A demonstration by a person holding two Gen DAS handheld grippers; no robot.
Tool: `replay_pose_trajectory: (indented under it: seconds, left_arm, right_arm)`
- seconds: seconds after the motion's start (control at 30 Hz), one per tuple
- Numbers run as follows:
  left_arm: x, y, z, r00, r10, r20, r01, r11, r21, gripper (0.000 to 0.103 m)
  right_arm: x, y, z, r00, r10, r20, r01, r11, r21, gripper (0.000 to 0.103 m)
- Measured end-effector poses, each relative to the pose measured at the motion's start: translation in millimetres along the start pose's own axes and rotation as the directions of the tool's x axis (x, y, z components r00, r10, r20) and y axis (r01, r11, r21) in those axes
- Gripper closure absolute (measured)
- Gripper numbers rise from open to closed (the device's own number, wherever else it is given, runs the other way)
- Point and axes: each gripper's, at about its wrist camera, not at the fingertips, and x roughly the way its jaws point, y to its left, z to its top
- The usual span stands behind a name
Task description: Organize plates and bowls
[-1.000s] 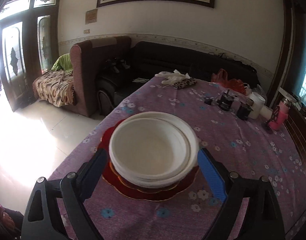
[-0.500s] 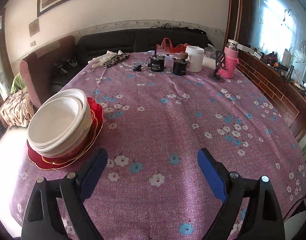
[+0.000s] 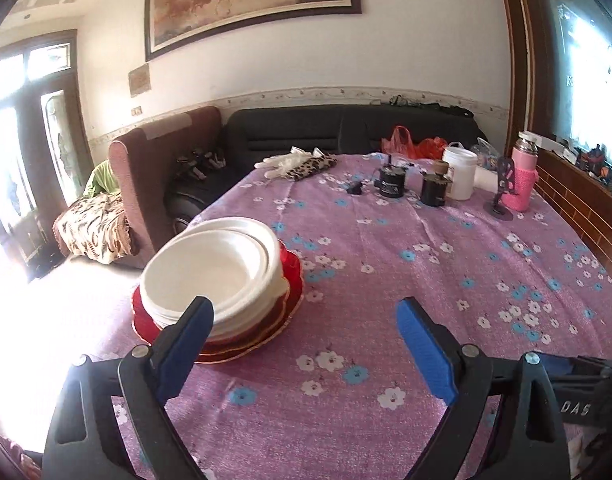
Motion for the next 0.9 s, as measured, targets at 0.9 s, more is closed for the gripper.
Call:
replay_pose_trajectory:
  seconds: [0.9]
  left_arm:
    - [16, 167, 13, 0.984, 0.154, -0.084, -0.175, 0.911, -0.375, 0.0]
  right_arm:
    - [81, 185, -5, 0.999, -0.039, 0.002, 0.037, 0.919, -0.393, 0.026]
